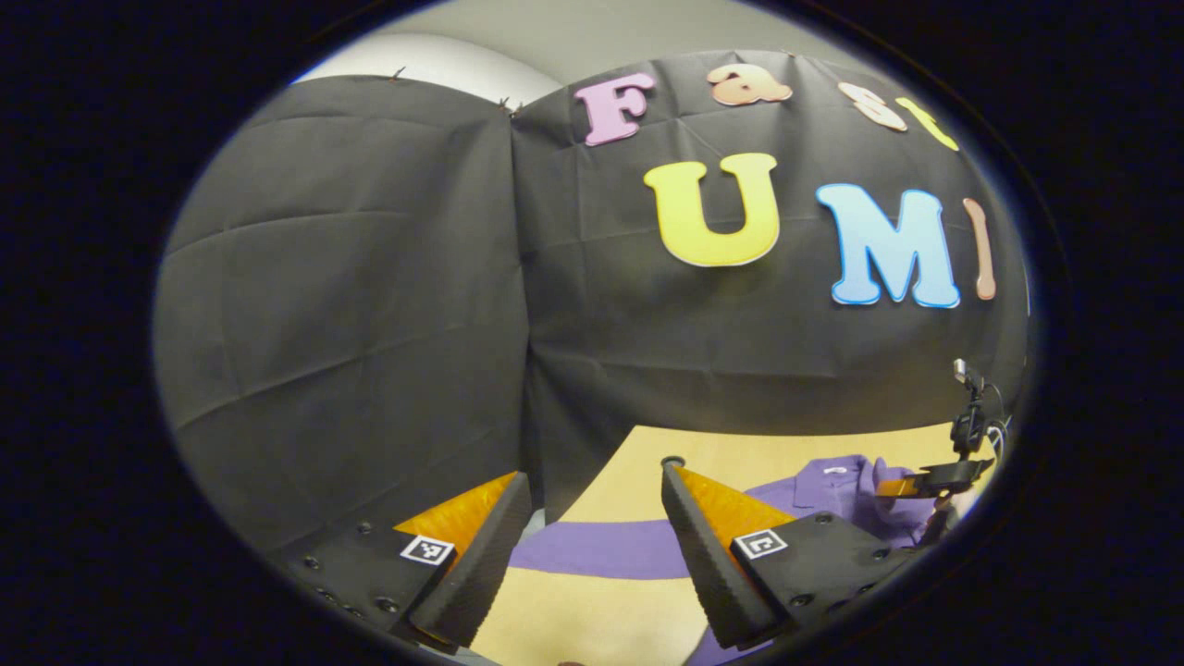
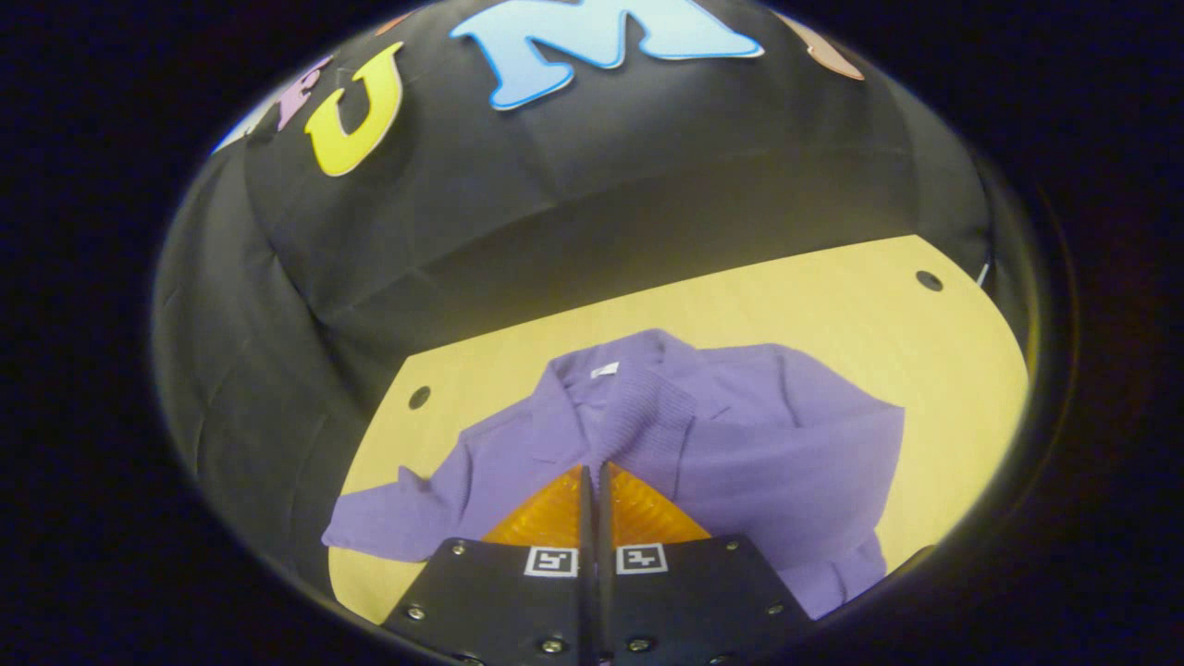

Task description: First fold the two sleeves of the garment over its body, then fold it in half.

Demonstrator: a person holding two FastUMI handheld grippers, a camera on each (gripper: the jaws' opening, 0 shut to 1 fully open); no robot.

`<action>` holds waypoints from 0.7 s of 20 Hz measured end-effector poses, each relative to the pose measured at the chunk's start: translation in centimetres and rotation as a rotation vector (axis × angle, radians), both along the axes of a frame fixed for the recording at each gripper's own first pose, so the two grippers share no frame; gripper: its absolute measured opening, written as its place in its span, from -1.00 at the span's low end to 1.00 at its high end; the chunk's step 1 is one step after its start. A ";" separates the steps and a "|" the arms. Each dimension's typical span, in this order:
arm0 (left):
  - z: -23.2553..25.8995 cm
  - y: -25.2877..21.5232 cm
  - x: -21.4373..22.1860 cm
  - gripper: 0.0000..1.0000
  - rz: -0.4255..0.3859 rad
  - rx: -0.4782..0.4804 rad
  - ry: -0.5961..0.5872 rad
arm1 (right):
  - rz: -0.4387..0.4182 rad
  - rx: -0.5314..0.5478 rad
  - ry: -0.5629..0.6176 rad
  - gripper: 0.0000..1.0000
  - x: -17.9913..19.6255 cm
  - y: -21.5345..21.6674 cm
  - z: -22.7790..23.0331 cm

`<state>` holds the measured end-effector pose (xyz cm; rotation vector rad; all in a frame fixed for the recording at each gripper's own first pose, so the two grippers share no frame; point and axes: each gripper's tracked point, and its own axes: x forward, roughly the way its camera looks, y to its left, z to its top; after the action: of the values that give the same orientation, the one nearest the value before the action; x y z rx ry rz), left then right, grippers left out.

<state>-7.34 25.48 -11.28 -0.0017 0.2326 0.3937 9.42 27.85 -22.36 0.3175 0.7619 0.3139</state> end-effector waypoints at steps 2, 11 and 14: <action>-1.1 2.1 -0.3 0.92 0.020 -0.007 0.015 | 0.039 0.004 0.008 -1.00 -0.6 3.0 -0.2; -8.4 9.9 0.5 0.92 0.063 -0.074 0.085 | 0.181 -0.104 0.074 -0.99 -4.3 11.1 -4.5; -11.5 11.4 1.4 0.92 0.056 -0.086 0.118 | 0.195 -0.159 0.098 -0.97 -4.9 11.2 -5.9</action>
<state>-5.94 36.88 -22.75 -0.0697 0.3662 0.4397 4.49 39.03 -28.30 0.1093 0.9114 0.4212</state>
